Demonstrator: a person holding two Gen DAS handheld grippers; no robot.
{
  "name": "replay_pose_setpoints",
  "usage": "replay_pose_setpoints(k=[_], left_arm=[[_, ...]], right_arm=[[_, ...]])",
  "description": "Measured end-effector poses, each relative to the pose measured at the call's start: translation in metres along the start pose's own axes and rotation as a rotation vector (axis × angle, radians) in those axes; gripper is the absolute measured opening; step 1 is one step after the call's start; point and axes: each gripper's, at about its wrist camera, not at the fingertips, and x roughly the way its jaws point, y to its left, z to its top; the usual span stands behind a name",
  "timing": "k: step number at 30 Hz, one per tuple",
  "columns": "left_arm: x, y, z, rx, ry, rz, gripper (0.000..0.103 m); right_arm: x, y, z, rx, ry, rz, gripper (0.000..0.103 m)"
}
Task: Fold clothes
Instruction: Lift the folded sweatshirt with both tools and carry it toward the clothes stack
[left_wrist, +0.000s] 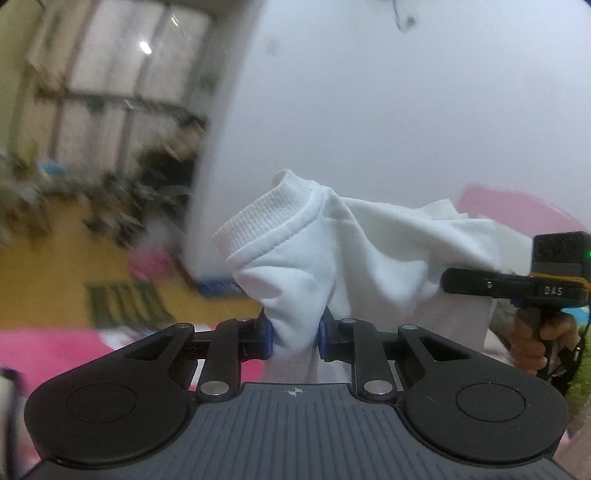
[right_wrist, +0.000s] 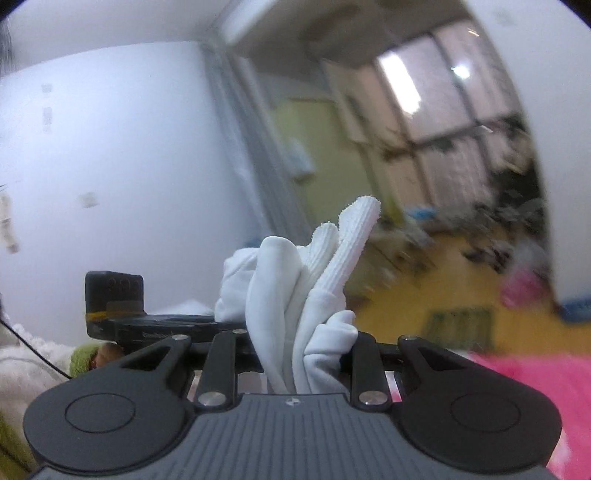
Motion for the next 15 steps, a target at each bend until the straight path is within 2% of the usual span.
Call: replay_pose_setpoints(k=[4,8,15], left_arm=[[-0.059,0.017,0.020,0.022,-0.080,0.153,0.020],[-0.114,0.038,0.035,0.032,-0.147,0.323,0.020],[-0.186,0.093,0.057,-0.009,-0.182,0.582,0.020]], right_arm=[[0.048,0.041,0.033,-0.070,-0.017,0.121,0.027],[0.121,0.077,0.060,-0.050,0.031,0.254,0.027],[0.246,0.153,0.089,0.001,0.128,0.415,0.027]])
